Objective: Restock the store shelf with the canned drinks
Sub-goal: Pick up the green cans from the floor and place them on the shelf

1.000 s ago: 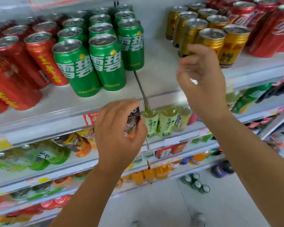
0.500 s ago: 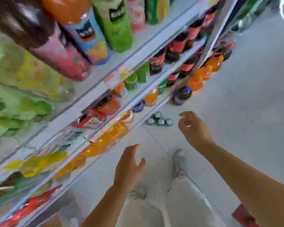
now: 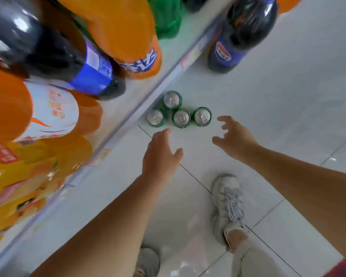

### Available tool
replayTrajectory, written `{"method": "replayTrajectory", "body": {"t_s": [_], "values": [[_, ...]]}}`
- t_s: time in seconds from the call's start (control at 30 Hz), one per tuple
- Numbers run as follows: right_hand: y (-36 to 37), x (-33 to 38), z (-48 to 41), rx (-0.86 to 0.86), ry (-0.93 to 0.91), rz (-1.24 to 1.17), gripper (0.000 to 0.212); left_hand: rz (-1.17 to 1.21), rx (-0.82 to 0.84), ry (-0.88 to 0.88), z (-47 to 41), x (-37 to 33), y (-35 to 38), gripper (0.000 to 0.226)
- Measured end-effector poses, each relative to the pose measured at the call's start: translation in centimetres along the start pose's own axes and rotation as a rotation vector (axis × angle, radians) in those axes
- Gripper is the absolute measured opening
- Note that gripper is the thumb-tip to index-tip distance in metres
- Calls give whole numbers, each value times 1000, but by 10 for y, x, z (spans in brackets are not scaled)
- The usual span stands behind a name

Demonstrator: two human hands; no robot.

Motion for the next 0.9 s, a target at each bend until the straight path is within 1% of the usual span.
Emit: {"method": "replayTrajectory", "body": {"t_s": [0.07,0.17,0.27,0.33,0.43,0.5,0.6,0.67,0.77,0.9], "values": [[18,-9,-34,12,-38,10,75,-38,-22,25,-33,3,23,72],[38,-21,-69,28,-132,-7,95,-6,-38,81,-67,2,50,83],[51,-28,-93,35,-208,-49,103,58,-127,129,-88,1,68,88],[56,-28,-104,17,-240,-73,98,84,-173,126,-98,0,75,86],[60,-27,-113,-18,-259,-77,81,100,-222,119,-106,0,80,79],[57,-26,-112,-43,-236,-68,74,95,-210,106,-106,1,78,76],[43,-24,-87,-88,-172,-73,71,100,-181,81,-83,0,61,69],[25,-17,-54,-87,-133,-89,70,117,-174,66,-52,-4,37,66],[-11,7,12,-65,-94,-118,69,127,-137,72,6,-18,-17,66],[-57,64,104,-19,-147,-126,67,125,-141,121,85,-42,-106,68]]}}
Point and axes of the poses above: each hand's wrist, its own z-axis away from the middle knuckle, its own y-axis out of the palm, x = y × z, the point moved 1 cm from there along -z, towards the middle knuckle, and after that the axes turned 6 degrees about -z, right-handed, at the moved point
